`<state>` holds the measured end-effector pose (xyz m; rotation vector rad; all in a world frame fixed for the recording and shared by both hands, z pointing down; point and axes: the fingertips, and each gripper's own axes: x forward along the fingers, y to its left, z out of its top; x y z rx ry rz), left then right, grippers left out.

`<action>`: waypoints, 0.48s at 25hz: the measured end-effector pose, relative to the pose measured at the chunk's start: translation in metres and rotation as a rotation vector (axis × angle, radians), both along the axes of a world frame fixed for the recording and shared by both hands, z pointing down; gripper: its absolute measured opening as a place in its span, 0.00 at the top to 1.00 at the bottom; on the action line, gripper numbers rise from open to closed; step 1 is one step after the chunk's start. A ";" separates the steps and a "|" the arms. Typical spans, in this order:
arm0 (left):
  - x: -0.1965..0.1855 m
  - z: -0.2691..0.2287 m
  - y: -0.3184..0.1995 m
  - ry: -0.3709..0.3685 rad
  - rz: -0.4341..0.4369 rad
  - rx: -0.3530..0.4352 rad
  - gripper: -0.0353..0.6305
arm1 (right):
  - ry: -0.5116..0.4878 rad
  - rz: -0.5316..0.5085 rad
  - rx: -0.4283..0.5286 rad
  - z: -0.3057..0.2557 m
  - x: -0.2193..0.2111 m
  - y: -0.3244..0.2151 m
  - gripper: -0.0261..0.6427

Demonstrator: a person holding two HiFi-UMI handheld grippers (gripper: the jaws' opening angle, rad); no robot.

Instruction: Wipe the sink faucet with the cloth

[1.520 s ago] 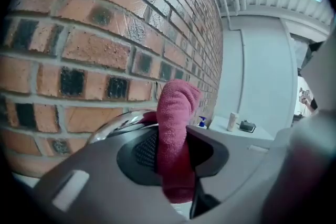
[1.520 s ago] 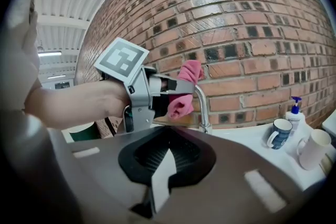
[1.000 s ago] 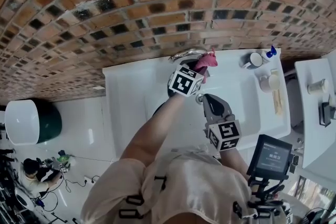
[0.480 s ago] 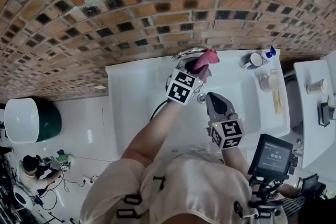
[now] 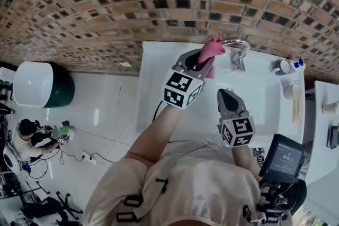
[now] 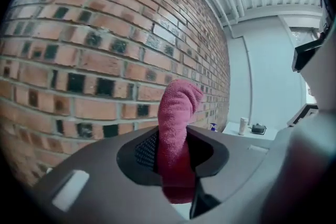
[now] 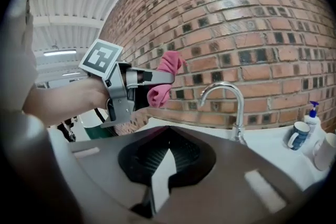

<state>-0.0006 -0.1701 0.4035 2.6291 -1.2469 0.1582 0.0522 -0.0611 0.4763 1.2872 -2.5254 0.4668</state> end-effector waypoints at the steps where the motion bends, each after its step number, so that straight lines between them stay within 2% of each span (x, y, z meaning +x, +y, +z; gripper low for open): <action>1: -0.014 0.002 0.005 0.003 -0.027 -0.005 0.79 | 0.001 -0.025 -0.001 0.000 -0.011 0.003 0.98; 7: -0.099 0.030 0.037 -0.048 -0.172 -0.052 0.79 | -0.010 -0.156 -0.018 0.005 -0.076 0.020 0.98; 12: -0.153 0.075 0.059 -0.047 -0.259 -0.114 0.79 | 0.002 -0.210 -0.060 0.017 -0.103 0.027 0.98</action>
